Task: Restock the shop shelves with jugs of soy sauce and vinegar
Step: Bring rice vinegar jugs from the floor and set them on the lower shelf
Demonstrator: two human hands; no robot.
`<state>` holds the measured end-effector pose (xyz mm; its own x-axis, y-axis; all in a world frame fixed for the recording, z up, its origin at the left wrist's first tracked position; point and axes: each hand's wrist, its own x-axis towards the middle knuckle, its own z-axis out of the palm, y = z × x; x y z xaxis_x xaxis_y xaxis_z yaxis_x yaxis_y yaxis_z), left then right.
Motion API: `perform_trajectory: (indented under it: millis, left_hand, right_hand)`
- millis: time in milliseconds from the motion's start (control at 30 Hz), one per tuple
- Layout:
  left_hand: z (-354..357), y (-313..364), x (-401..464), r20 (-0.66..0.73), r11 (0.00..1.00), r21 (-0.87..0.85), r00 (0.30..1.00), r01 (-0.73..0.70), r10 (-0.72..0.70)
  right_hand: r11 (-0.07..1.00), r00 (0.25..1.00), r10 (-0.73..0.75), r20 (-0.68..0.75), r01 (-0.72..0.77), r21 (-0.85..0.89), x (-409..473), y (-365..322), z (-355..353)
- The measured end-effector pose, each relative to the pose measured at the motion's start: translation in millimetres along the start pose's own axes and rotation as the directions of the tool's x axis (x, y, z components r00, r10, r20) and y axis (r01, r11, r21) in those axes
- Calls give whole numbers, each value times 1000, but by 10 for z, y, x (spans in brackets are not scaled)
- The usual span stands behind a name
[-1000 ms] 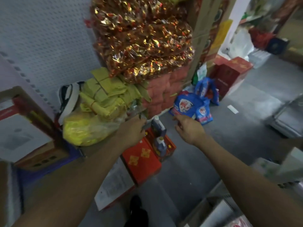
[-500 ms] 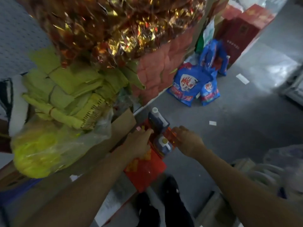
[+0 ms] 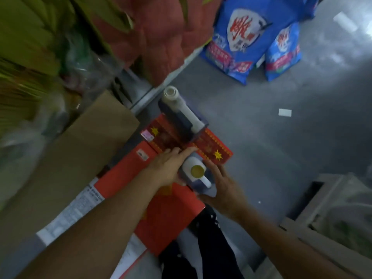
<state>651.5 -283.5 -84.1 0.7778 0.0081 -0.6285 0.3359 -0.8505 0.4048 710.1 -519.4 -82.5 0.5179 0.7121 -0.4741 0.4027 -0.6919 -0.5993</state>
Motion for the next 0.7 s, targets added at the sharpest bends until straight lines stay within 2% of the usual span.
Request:
perform_trajectory:
  millis: [100,200,300,400,467,567,633,700]
  left_hand:
    - [37,-138,142,5,988,-147,999,-41,42]
    - [8,-111,111,-35,982,-171,997,-76,71]
    - [-72,-59,-194,-140,956,-270,987,-117,81]
    - [-390,46,-833,-300,871,-473,954,-130,-20]
    - [-784,191,-1460,-412,799,-589,896,-125,-164]
    - [-1562,423,-2531,-558,716,-678,750,-166,-354]
    - [-2191,570,-3370,-621,682,-701,651,-210,-438]
    - [-2787,675,-4254,-699,703,-671,520,-237,-492]
  right_hand:
    - [994,999,18,-30,-15,106,96,41,163]
    - [986,997,26,-76,-13,166,160,-1,191]
    - [968,994,-40,-106,65,241,107,-162,-19]
    - [949,983,-136,-126,166,267,105,-640,-540]
    - [927,965,-234,-115,257,271,94,-1245,-1045]
    - [869,901,-420,-110,434,236,-69,-2426,-1772]
    - [798,822,-553,-135,569,196,-301,-3363,-2248]
    - [700,726,-673,-143,687,192,-570,-4338,-2665]
